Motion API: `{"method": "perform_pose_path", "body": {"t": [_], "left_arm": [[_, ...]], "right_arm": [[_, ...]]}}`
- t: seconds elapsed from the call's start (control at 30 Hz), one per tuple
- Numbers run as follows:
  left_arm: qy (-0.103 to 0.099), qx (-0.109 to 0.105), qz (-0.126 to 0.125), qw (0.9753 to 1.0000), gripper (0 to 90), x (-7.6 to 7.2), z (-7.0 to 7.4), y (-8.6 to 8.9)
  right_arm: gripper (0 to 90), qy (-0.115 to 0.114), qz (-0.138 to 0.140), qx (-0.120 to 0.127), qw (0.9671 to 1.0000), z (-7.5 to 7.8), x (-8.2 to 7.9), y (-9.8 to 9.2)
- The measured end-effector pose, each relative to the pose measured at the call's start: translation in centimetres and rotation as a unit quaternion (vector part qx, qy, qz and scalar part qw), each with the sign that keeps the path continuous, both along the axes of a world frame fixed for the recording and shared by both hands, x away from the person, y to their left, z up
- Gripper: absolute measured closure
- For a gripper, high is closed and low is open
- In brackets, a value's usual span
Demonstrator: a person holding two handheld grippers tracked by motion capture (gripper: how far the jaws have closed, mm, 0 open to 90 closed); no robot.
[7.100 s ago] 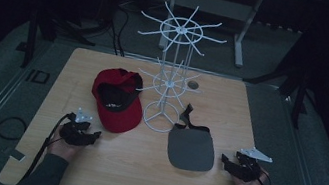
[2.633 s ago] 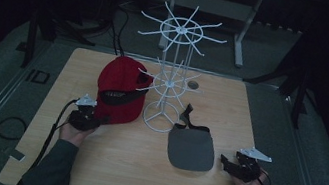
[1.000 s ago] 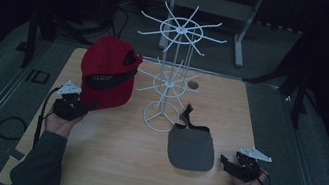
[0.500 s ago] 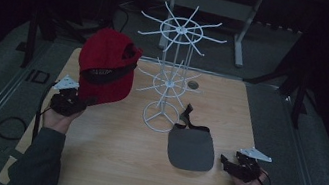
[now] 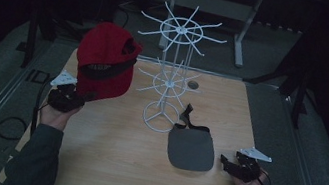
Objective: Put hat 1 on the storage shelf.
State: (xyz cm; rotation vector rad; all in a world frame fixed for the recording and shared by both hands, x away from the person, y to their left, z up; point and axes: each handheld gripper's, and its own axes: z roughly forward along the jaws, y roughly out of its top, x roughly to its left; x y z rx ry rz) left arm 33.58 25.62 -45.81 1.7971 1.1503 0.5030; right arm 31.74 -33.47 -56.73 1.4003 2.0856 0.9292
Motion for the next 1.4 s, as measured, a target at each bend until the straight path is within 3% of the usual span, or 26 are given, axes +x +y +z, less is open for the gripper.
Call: {"method": "perform_pose_path", "body": {"t": [1.4], "left_arm": [[-0.038,-0.023,-0.003,0.999,85.6,-0.3,2.9,-0.1]], "right_arm": [[30.3,0.0,0.0,0.0,1.0,0.0,0.0,0.0]]}}
